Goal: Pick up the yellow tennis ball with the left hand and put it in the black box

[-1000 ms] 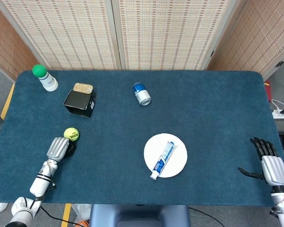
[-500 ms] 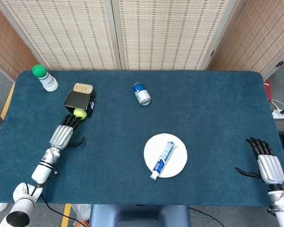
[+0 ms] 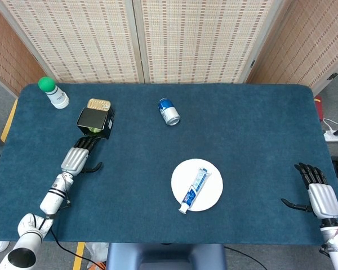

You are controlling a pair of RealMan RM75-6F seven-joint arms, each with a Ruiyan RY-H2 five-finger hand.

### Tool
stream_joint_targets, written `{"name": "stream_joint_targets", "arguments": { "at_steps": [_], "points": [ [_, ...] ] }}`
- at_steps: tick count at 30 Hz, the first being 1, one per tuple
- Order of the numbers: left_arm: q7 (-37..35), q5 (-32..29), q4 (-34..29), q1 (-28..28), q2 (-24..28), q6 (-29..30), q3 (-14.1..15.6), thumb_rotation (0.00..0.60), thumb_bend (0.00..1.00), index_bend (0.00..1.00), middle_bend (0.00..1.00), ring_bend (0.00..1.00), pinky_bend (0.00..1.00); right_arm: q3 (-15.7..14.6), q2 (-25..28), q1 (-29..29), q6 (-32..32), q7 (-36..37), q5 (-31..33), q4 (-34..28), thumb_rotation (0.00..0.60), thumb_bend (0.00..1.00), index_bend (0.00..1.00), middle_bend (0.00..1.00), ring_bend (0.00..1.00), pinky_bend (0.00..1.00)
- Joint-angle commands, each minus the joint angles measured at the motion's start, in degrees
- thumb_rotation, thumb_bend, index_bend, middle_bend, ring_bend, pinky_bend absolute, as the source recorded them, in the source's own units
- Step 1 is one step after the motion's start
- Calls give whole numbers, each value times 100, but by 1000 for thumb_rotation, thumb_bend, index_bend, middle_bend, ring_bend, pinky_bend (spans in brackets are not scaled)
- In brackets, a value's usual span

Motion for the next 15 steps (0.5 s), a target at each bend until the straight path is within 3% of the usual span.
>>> {"name": "stream_joint_targets", "arguments": {
  "at_steps": [1, 9, 15],
  "points": [
    [-5, -13, -6, 17, 18, 25, -9, 257, 328, 8, 0, 0, 0, -3, -5, -5, 12, 1, -5, 4, 600, 0, 96, 52, 0, 0],
    [-14, -31, -51, 72, 33, 129, -15, 256, 328, 27, 0, 0, 0, -26, -7, -11, 53, 18, -47, 14, 600, 0, 96, 52, 0, 0],
    [53, -85, -130, 819, 205, 1083, -29, 253, 327, 53, 0, 0, 1, -45, 19, -12, 54, 168, -72, 80, 600, 0, 96, 52, 0, 0]
  ]
}}
